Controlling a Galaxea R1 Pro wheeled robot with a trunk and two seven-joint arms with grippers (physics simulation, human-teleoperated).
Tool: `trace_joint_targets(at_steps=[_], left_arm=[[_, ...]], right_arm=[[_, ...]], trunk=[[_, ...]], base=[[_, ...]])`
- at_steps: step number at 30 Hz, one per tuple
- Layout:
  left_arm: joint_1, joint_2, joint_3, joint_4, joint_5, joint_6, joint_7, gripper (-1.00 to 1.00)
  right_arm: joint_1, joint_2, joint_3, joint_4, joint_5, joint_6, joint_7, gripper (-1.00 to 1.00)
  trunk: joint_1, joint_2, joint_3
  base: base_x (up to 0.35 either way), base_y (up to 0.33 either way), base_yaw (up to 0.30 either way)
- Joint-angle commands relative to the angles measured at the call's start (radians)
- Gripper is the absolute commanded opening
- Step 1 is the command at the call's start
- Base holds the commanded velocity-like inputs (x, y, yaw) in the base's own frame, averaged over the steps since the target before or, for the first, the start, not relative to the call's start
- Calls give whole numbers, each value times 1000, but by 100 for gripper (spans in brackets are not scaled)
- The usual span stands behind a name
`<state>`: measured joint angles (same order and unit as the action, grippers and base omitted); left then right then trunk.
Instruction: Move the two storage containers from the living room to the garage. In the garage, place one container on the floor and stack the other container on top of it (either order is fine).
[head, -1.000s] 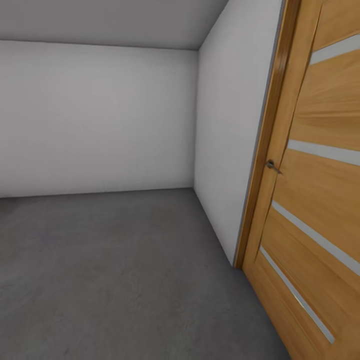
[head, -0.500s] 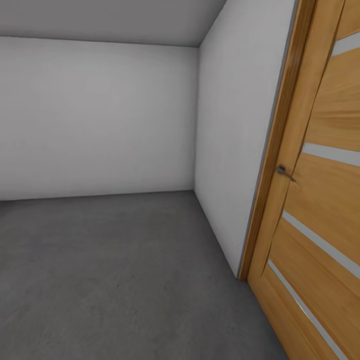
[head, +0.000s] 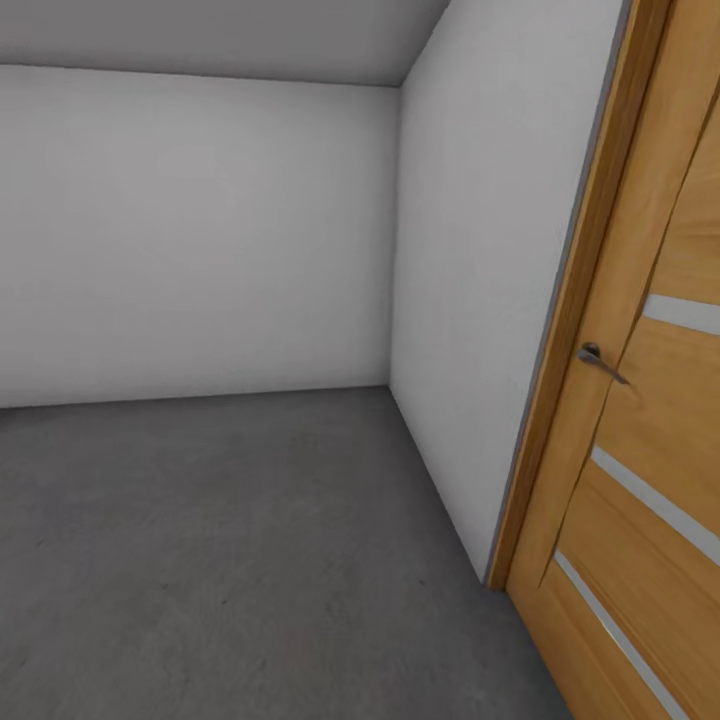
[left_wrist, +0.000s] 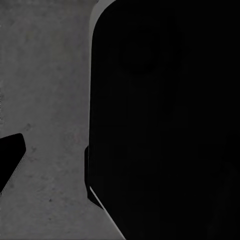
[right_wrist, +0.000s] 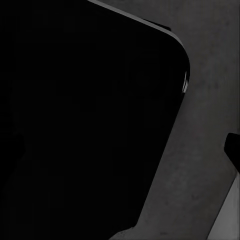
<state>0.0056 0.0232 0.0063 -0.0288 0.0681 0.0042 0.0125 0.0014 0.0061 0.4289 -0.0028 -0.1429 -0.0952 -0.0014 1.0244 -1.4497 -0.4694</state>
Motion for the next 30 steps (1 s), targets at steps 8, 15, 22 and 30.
trace_joint_targets(at_steps=[8,15,22,30], left_arm=[[1,1,0,-2,7,0,1,100],[1,1,0,-2,7,0,2,100],[1,1,0,-2,7,0,2,100],[1,3,0,-2,5,-5,3,100]], right_arm=[[0,1,8,0,-7,-3,1,100],[0,1,8,0,-3,-3,0,100],[0,2,8,0,-1,-3,0,100],[0,0,8,0,-6,-3,0,100]], trunk=[[1,0,-1],[1,0,-1],[1,0,-1],[1,0,-1]], base=[[329,0,0],[329,0,0],[329,0,0],[329,0,0]])
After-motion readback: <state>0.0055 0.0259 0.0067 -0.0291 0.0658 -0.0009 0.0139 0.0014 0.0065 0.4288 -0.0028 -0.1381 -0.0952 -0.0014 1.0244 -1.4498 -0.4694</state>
